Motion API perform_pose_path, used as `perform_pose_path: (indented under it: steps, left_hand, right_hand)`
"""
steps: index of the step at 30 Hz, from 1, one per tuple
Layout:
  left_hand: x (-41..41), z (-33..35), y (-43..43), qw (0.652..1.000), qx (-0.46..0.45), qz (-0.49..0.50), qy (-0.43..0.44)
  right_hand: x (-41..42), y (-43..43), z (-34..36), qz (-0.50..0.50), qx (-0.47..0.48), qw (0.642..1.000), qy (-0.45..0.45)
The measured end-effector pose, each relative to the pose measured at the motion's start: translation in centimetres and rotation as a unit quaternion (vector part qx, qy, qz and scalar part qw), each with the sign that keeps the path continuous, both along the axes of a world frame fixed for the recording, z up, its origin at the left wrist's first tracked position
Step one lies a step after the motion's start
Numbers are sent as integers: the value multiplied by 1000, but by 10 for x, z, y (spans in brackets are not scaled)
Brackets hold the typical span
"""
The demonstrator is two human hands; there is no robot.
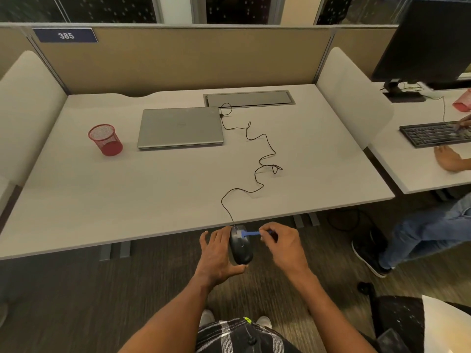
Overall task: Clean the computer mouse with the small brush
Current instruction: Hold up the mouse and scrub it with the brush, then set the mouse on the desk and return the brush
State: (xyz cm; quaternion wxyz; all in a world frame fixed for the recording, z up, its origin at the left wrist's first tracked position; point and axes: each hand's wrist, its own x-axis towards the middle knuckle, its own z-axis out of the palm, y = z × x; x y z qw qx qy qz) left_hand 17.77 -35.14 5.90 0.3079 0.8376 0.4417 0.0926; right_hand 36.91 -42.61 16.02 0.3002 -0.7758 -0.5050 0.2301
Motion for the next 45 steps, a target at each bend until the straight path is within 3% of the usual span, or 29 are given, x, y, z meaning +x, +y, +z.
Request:
perform_pose_path:
  steps: [3,6,11,19,27,45]
  left_hand:
    - [-6,0,9,1000,-3,-1,-3]
    - [-14,0,20,1000,-17,-3,-17]
    - [-29,1,45,999,-16,-13,-32]
    - [-33,15,101,1000,7,-25,4]
    - [-7,23,159,999,23,13,21]
    - [55,8,266,997,8,35,66]
  right_hand:
    - [6,-6,-4,47,-92,994,17]
    - [16,-20,-12,-1,-137,990,-18]
    - [32,-41,-19,-145,-76,986,6]
    - [19,-43,-29,-242,-4,955,173]
    - [40,-7,-24,-349,87,905,228]
    - [113,136,-28,-261,32,931,255]
